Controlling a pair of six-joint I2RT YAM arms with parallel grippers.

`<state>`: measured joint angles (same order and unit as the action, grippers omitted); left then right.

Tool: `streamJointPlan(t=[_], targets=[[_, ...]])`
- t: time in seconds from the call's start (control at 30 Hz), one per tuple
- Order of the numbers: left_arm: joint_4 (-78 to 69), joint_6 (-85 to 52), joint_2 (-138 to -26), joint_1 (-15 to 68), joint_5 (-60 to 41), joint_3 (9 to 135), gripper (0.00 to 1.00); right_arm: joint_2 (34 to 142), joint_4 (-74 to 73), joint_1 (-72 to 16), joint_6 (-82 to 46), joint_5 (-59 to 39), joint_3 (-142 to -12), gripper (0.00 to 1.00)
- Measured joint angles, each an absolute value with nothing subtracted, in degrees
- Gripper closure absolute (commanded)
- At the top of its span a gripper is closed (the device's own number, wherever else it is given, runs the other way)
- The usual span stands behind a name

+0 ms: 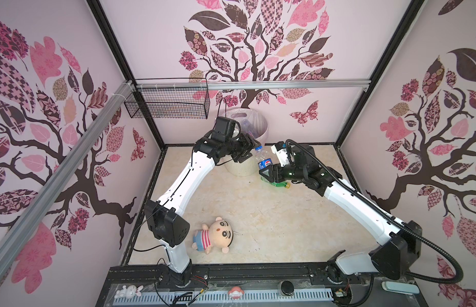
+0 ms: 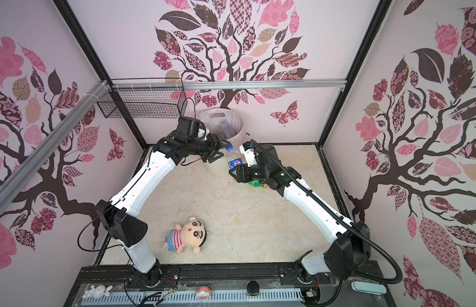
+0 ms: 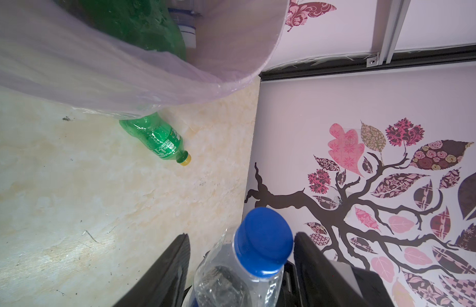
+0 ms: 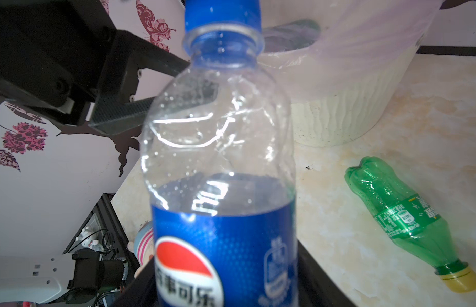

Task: Throw the plastic bottles in the bin
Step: 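Grasp the Pepsi bottle's blue cap with the left gripper while right holds it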

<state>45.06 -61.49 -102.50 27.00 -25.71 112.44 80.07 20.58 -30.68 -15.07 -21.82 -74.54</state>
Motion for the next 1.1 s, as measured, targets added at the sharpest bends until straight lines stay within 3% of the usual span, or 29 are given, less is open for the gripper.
streamJointPlan(t=[0.23, 0.5, 0.63, 0.7, 1.0, 1.1], targets=[[43.97, -61.56, -102.87, 27.38, -25.91, 112.44, 0.51, 80.09, 20.38, -30.74, -14.7, -22.9, -74.54, 0.46], [42.76, -61.52, -104.25, 27.49, -26.17, 112.44, 0.55, 80.29, 20.75, -30.87, -13.21, -24.08, -74.63, 0.46], [42.5, -61.47, -104.97, 27.59, -26.28, 112.44, 0.7, 80.29, 21.74, -31.07, -12.53, -24.16, -74.7, 0.45], [42.52, -61.56, -105.01, 27.73, -26.3, 112.44, 0.72, 80.31, 21.8, -31.05, -12.29, -24.12, -74.74, 0.44], [42.46, -61.69, -105.06, 27.62, -26.04, 112.46, 0.82, 80.31, 22.06, -31.07, -11.44, -23.62, -75.31, 0.28], [42.5, -61.71, -105.06, 27.05, -25.76, 112.46, 0.83, 80.29, 21.45, -31.07, -11.16, -23.2, -75.5, 0.17]])
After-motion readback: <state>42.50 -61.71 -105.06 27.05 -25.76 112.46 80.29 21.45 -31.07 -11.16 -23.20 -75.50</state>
